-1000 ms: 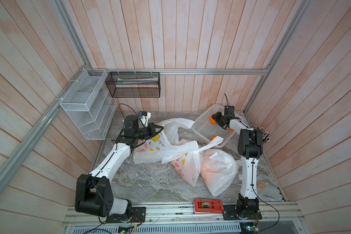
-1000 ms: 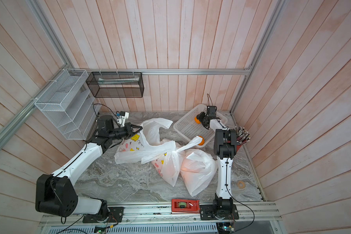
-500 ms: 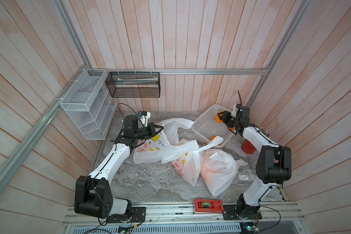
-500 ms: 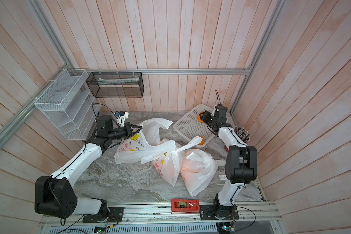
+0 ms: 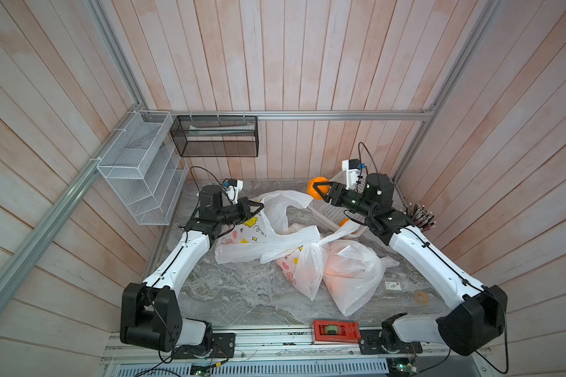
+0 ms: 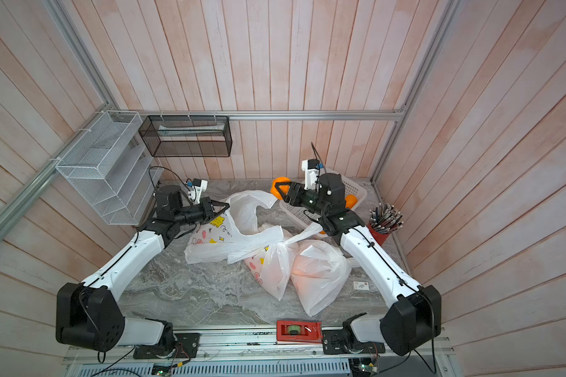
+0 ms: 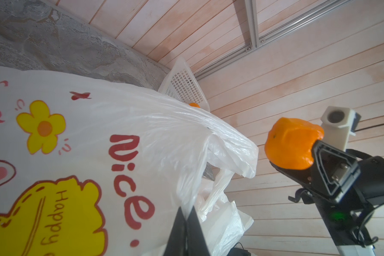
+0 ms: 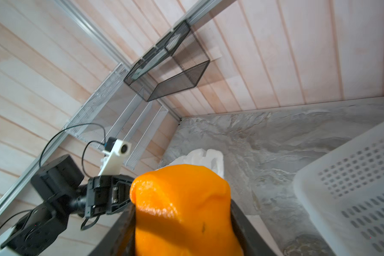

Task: Place the oranges into plastic bags & tie knots
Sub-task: Place the orange in the plastic bag.

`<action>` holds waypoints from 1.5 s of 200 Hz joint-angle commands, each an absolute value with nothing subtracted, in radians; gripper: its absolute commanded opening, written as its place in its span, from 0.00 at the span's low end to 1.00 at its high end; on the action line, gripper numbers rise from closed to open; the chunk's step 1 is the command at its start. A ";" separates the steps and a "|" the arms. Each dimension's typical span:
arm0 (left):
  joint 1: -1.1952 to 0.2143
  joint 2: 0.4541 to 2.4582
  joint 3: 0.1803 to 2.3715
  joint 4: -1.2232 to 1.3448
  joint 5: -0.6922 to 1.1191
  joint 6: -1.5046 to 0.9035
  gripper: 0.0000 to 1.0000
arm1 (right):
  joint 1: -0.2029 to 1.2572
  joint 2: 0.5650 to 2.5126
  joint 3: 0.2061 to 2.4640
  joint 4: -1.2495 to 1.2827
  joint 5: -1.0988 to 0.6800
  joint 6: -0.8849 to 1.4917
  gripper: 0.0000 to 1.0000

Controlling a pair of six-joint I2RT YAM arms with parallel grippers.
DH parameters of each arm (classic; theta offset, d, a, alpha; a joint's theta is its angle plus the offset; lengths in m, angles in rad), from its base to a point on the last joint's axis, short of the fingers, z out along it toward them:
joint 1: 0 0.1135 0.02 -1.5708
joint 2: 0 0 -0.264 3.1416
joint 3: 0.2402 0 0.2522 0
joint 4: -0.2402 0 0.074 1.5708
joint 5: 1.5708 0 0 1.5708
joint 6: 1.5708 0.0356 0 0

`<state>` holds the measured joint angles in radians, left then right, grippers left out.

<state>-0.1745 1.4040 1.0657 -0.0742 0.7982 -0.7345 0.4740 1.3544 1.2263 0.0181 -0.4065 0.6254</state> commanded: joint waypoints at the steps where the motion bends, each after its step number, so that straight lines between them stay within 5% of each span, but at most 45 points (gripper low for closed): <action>1: -0.169 1.423 1.077 -0.045 0.813 -0.741 0.00 | 0.555 1.402 1.267 0.003 -0.352 0.583 0.48; 97: -0.166 1.400 1.067 -0.021 0.814 -0.775 0.00 | 0.670 1.759 1.406 -0.039 -0.319 0.528 0.50; 163: -0.156 1.400 1.054 0.000 0.827 -0.787 0.00 | 0.670 1.824 1.435 0.002 -0.427 0.566 0.80; 209: -0.153 1.404 1.042 0.013 0.824 -0.798 0.00 | 0.669 1.766 1.410 -0.012 -0.424 0.563 0.79; 253: -0.149 1.416 1.038 -0.004 0.807 -0.778 0.00 | 0.671 1.697 1.364 0.004 -0.476 0.592 0.57; 300: -0.149 1.430 1.031 0.002 0.800 -0.778 0.00 | 0.675 1.659 1.330 0.043 -0.567 0.632 0.64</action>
